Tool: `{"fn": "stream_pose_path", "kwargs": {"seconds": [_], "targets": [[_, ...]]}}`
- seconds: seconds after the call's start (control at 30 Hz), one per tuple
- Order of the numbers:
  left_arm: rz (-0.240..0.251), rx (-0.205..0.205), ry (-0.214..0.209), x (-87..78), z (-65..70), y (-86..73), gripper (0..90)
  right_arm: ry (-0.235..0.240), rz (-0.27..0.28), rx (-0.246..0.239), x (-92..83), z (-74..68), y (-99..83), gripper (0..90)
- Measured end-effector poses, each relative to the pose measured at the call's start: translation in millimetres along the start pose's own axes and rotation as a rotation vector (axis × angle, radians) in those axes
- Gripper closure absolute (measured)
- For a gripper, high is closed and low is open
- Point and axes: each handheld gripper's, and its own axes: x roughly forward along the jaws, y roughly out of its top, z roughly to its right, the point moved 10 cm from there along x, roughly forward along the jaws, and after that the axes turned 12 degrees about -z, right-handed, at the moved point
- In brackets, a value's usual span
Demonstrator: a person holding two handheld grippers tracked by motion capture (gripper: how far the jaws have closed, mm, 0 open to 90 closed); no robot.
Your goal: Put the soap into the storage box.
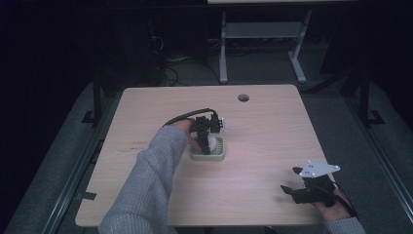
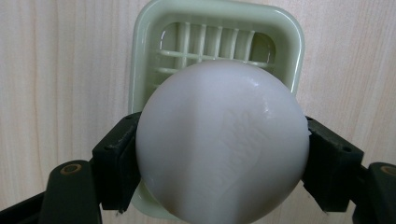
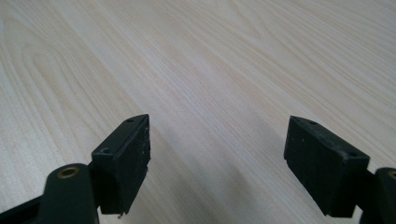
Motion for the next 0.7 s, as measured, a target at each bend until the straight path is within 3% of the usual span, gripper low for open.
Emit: {"fn": "stream_pose_path", "kwargs": {"seconds": [0.7], "targets": [[-0.009,-0.014,-0.019,4.1,-1.8,0.2,23.8,0.0,0.004,0.0,-0.7,-0.1,0.6,22.2]]}}
